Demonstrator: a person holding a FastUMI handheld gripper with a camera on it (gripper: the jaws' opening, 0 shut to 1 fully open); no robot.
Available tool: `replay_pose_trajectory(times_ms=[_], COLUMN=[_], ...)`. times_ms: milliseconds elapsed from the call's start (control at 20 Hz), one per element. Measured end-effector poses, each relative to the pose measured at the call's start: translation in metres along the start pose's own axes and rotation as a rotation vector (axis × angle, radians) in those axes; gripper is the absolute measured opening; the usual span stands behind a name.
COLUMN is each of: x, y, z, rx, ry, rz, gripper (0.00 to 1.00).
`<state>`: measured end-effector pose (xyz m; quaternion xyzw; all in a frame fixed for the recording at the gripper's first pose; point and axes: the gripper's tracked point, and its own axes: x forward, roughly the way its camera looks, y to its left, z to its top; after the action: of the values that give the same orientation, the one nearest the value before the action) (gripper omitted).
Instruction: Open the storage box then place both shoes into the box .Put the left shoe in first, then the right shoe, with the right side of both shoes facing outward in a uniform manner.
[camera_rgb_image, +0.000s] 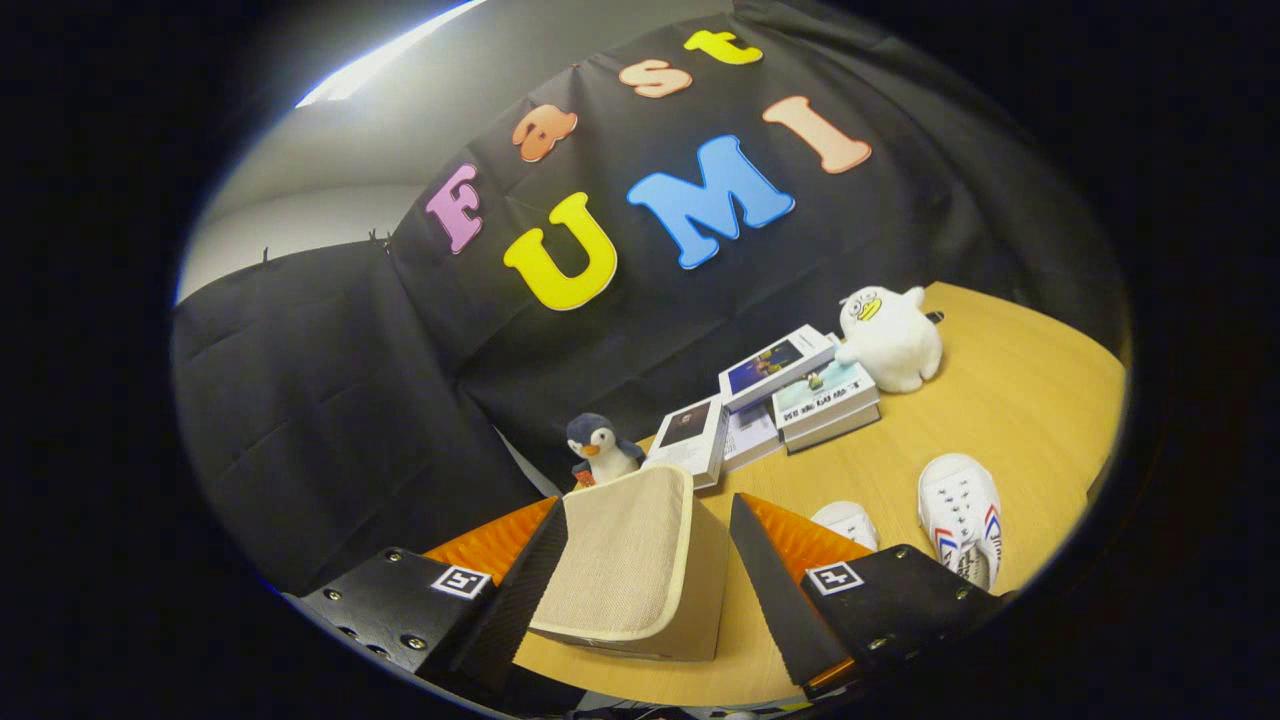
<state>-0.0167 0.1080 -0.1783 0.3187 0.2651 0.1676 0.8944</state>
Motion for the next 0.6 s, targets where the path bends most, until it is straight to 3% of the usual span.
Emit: replay_pose_trajectory(times_ms=[600], x=[0.032], y=[-0.011], z=[-0.073], rx=[0.22], ry=[0.21], rz=[0.017], gripper=[0.96])
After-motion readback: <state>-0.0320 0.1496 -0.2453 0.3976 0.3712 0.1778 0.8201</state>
